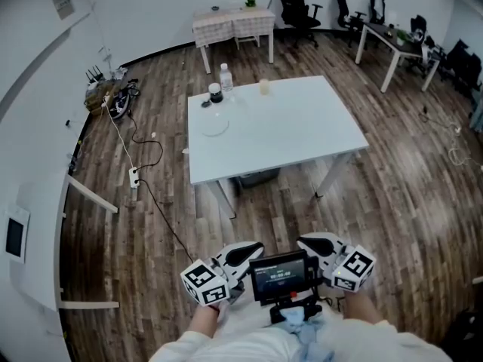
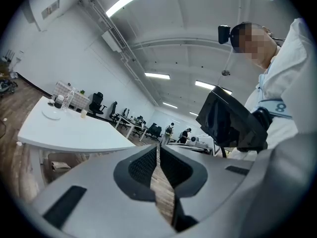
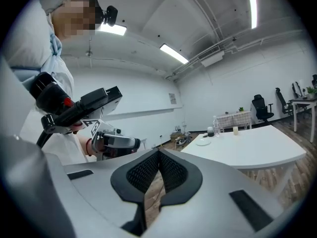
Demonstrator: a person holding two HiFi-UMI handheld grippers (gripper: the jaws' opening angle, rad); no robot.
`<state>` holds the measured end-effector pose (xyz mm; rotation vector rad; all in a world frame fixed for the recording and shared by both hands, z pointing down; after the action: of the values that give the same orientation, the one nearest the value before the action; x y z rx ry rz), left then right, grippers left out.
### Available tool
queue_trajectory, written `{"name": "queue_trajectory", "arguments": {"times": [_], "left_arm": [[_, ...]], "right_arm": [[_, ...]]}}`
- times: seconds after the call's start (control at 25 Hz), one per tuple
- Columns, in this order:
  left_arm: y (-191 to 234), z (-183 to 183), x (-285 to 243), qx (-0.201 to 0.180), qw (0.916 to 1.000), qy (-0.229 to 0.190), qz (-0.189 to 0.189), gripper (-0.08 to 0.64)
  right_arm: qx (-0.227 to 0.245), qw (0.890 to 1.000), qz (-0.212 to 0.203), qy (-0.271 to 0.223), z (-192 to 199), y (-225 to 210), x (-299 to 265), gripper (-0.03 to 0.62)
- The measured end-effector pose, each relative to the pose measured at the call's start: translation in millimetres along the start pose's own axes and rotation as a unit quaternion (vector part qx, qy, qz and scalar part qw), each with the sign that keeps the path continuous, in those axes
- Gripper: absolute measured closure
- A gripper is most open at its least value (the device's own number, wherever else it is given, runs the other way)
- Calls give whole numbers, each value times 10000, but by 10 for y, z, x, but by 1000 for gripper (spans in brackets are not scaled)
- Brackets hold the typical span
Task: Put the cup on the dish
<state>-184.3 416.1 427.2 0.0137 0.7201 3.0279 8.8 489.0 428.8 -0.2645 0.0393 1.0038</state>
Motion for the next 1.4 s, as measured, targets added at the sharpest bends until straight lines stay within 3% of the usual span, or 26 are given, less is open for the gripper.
{"name": "queue_trajectory", "arguments": {"times": [0.16,0.68,1.2,1.4], "left_arm": [[20,0,2,14,10000,-12,-18,538],[83,-2,58,114,9999,-60,-34,538],[523,-60,208,328,9994,-93,-38,538],[711,-69,51,404,9992,-29,43,538]], "right_arm": [[-239,9994,-103,-224,-10,-4,-11,560],[-129,9999,12,-96,-24,3,-85,560],[-222,9994,276,8,-40,-96,-404,558],[-344,9986,406,81,-1,-338,-445,558]]}}
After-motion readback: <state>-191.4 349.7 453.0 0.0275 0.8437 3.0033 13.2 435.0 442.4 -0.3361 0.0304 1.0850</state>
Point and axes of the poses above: the fingertips, and each gripper's own axes: x backward along the fingers, y to its left, z out of its underside, the point moved 7 cm from there along x, backward along the fingers, and after that the axes turned 4 degrees about z, right-handed, at the moved point
